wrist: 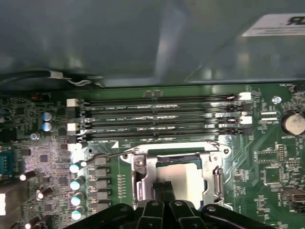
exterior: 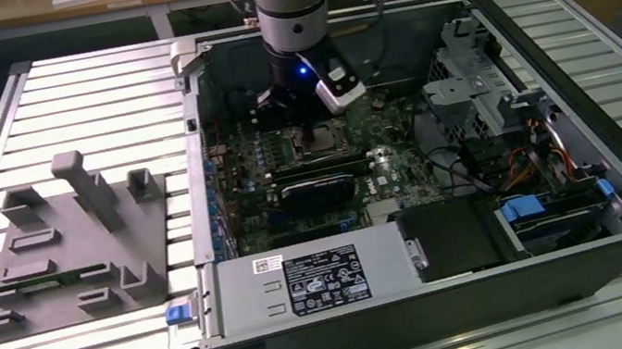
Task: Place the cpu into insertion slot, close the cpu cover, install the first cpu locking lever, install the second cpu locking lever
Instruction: 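Close the cpu cover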
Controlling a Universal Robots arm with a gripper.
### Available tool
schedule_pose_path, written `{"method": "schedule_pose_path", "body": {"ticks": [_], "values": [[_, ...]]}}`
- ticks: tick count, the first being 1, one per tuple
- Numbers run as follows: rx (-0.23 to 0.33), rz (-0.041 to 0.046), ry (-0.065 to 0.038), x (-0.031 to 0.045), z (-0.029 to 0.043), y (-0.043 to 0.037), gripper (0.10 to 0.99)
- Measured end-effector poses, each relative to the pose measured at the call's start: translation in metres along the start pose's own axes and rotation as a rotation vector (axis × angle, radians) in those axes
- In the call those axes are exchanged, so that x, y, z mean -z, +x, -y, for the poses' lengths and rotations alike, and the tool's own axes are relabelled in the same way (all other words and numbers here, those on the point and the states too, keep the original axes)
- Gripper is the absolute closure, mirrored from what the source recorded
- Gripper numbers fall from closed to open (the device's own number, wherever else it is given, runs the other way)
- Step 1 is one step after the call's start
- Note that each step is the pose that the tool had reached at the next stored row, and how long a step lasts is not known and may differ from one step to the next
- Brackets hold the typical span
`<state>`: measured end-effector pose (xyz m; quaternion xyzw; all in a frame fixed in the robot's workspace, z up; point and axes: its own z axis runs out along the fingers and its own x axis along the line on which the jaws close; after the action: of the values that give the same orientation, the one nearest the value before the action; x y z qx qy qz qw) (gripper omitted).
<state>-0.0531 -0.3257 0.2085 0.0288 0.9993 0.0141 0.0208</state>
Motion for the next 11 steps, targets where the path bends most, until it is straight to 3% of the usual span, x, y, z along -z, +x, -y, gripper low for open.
{"method": "schedule_pose_path", "body": {"ticks": [11], "values": [[0.016,-0.0008,-0.006,-0.0031,0.0008,0.0106,0.98]]}}
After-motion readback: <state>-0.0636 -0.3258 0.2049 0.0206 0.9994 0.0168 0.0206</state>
